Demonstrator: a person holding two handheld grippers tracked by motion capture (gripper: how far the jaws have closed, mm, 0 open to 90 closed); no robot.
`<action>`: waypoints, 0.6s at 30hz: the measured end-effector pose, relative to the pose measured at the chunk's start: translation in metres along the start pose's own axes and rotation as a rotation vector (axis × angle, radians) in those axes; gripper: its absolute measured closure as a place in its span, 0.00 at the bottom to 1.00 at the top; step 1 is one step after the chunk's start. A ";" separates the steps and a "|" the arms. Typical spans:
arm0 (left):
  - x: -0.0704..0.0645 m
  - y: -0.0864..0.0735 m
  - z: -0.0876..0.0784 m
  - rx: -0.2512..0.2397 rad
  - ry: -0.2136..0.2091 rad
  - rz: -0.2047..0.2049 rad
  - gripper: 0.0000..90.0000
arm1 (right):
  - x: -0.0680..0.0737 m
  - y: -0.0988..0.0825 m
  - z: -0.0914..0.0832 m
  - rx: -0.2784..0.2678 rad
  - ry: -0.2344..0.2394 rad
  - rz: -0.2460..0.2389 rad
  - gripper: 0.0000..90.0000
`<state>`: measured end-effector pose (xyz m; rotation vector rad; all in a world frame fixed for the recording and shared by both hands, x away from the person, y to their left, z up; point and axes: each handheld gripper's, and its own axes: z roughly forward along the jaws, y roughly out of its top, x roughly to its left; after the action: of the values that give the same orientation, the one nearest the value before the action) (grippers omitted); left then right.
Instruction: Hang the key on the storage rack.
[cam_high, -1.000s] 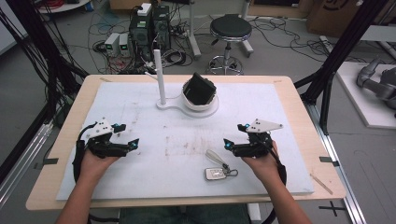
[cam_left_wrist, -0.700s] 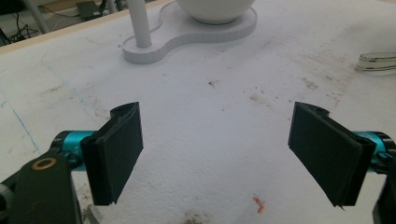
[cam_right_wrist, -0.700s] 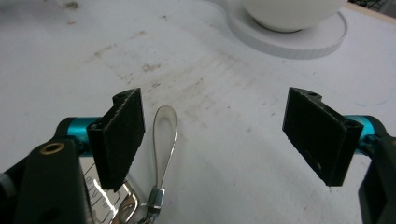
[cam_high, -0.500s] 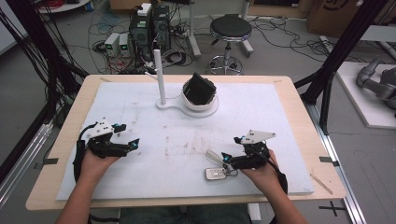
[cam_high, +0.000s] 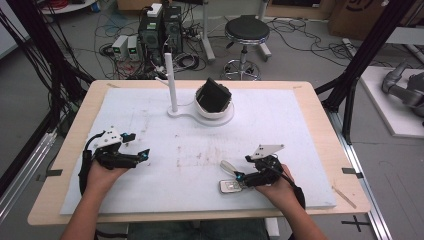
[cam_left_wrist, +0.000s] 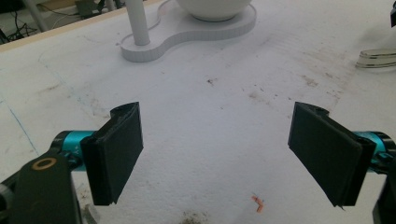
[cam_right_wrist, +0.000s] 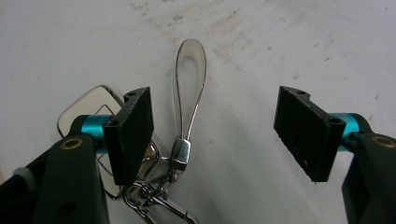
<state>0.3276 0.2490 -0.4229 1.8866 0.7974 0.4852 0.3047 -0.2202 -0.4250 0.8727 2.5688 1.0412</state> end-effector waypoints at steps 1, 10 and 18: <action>0.000 0.000 0.000 0.002 -0.001 0.002 0.20 | 0.000 0.000 0.002 0.015 0.001 0.002 0.35; -0.001 0.000 0.002 0.011 -0.005 0.002 0.20 | -0.002 -0.002 0.014 0.086 0.042 0.002 0.48; -0.002 0.000 0.002 0.013 -0.008 0.005 0.20 | 0.003 -0.001 0.016 0.113 0.063 -0.031 0.62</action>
<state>0.3275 0.2462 -0.4239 1.9021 0.7930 0.4758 0.3089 -0.2105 -0.4370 0.8358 2.7074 0.9376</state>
